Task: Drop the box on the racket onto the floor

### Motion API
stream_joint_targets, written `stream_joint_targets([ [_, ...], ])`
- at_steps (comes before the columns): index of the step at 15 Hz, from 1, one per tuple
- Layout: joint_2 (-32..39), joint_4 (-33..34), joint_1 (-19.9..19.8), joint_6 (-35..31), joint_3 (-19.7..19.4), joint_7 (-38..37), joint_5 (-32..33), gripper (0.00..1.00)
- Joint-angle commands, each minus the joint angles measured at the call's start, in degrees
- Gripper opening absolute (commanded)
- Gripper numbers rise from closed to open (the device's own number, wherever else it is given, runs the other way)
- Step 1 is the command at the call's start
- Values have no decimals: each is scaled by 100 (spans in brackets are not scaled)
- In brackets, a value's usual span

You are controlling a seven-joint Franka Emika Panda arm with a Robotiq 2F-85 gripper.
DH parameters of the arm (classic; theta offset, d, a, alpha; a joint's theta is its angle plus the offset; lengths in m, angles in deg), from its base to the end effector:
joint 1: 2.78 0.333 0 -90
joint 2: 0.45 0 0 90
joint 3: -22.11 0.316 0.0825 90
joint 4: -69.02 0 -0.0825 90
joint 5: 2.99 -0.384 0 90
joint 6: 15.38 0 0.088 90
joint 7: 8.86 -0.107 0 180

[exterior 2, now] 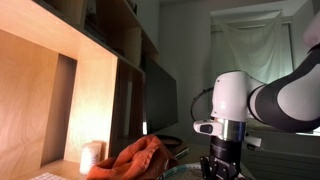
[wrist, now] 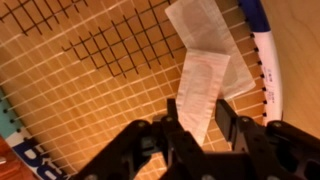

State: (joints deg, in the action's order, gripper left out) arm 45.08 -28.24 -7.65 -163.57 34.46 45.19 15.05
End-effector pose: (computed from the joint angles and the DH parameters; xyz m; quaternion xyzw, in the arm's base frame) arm 0.6766 0.0794 0.1517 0.8063 0.5881 0.0503 0.0388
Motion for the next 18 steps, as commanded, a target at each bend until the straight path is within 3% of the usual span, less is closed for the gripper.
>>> stream_joint_targets([
  [1, -12, 122, 121, 195, -104, 177, -155, 12],
  [2, -31, 105, 132, 188, -108, 167, -150, 4],
  [4, -73, 56, 145, 134, -116, 146, -141, 0],
  [13, -169, -56, 258, 59, -211, 71, -54, 1],
  [14, -167, -46, 253, 88, -221, 54, -74, 18],
  [18, -139, -4, 222, 134, -251, 99, -113, 50],
])
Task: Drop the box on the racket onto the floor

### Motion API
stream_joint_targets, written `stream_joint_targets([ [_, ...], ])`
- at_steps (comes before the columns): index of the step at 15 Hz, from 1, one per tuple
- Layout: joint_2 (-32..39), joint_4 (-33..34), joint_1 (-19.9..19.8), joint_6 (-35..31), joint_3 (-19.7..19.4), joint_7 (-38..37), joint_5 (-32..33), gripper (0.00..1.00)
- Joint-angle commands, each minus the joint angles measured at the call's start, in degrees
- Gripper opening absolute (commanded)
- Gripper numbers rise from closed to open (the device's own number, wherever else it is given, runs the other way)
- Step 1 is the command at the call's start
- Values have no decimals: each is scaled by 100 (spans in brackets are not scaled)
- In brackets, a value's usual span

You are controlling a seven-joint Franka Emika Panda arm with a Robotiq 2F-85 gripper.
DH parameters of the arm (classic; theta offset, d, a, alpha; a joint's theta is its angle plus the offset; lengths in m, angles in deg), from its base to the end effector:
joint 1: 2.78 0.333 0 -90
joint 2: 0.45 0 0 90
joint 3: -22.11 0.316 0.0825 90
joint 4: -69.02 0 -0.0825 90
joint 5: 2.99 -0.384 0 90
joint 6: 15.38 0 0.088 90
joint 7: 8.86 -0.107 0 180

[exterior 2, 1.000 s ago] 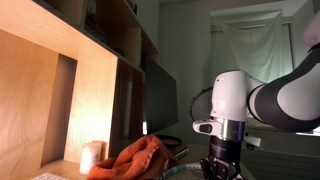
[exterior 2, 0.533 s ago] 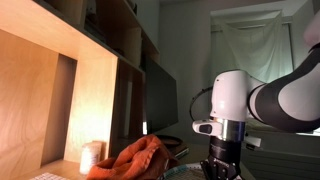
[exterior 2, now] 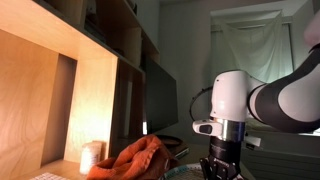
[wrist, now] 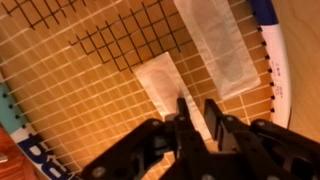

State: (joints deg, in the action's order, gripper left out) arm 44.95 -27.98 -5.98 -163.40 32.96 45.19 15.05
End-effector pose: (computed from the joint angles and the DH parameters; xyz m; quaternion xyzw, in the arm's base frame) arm 0.6772 0.0830 0.1524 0.8029 0.5925 0.0458 0.0471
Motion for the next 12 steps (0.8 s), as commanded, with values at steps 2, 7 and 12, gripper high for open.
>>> stream_joint_targets([
  [2, -122, -26, 40, 121, -113, 114, -119, 63],
  [7, -96, 13, 28, 174, -149, 145, -113, 100],
  [12, -28, 93, -32, 317, -139, 268, -144, 100],
])
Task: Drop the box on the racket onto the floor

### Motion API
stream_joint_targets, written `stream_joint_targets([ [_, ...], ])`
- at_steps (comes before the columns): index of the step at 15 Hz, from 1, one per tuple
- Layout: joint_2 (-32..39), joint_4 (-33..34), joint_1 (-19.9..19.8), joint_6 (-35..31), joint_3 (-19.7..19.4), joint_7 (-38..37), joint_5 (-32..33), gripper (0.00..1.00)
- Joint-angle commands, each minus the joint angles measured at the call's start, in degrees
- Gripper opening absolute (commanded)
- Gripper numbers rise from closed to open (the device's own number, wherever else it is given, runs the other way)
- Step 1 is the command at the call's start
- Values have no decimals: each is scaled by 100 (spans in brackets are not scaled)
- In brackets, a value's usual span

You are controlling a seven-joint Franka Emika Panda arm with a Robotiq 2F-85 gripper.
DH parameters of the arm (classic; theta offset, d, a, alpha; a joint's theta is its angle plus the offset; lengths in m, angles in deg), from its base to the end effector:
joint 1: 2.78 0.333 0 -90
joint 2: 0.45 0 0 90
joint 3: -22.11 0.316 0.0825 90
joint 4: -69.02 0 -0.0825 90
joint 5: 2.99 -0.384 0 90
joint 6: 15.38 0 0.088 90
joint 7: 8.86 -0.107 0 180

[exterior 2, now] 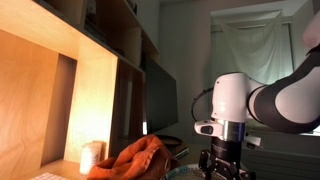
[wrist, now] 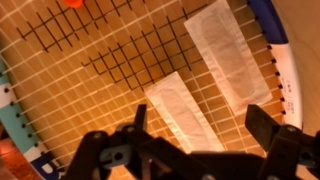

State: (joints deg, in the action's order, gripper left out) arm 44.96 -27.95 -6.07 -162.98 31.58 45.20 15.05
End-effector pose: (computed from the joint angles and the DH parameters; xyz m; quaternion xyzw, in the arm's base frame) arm 0.6779 0.0671 0.1498 0.8081 0.5855 0.0366 0.0531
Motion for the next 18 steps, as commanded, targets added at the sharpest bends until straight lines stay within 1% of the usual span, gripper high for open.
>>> stream_joint_targets([
  [1, -21, 91, -111, 315, 94, 412, -209, 100],
  [4, -78, 67, -190, 383, 142, 740, -343, 100],
  [7, -97, 148, -142, 518, 59, 843, -397, 100],
  [13, 52, 567, -55, 1043, -3, 903, -408, 100],
  [18, 232, 905, -63, 1428, 51, 1182, -463, 100],
])
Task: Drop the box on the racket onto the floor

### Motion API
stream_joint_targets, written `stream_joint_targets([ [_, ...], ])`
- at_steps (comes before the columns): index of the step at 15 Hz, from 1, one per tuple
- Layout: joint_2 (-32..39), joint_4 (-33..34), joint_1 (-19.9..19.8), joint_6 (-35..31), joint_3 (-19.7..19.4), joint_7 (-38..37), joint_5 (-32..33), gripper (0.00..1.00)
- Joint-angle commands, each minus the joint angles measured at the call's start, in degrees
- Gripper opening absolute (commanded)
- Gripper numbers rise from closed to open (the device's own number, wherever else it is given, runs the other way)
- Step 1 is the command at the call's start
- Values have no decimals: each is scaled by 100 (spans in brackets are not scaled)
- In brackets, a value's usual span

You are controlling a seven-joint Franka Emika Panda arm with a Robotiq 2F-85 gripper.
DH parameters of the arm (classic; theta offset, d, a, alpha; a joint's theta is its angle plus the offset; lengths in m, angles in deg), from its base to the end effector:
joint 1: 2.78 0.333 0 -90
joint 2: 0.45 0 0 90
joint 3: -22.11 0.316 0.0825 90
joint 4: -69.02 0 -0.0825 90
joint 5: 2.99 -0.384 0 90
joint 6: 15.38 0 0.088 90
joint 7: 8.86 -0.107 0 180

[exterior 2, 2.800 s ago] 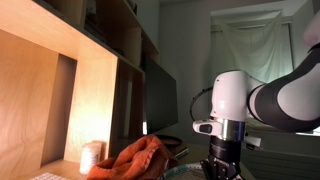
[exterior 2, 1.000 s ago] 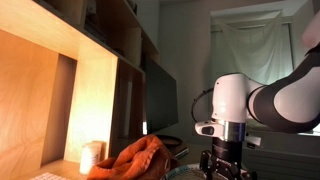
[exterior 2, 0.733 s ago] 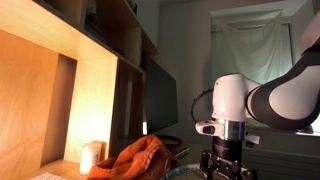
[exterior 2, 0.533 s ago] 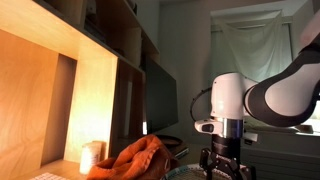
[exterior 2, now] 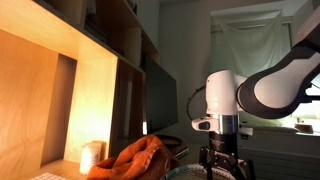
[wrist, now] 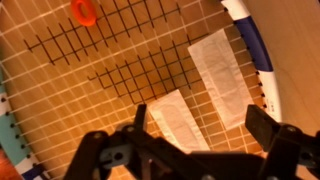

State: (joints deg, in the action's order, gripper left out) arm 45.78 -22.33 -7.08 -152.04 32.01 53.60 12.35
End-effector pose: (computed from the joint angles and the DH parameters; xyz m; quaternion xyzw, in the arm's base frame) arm 0.6915 0.0501 0.1622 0.7864 0.6171 -0.0131 0.0264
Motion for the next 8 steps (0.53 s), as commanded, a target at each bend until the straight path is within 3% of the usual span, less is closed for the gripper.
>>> stream_joint_targets([
  [1, 180, 397, 61, 381, -8, 412, -182, 100],
  [8, 434, 788, 123, 557, -63, 793, -238, 100],
])
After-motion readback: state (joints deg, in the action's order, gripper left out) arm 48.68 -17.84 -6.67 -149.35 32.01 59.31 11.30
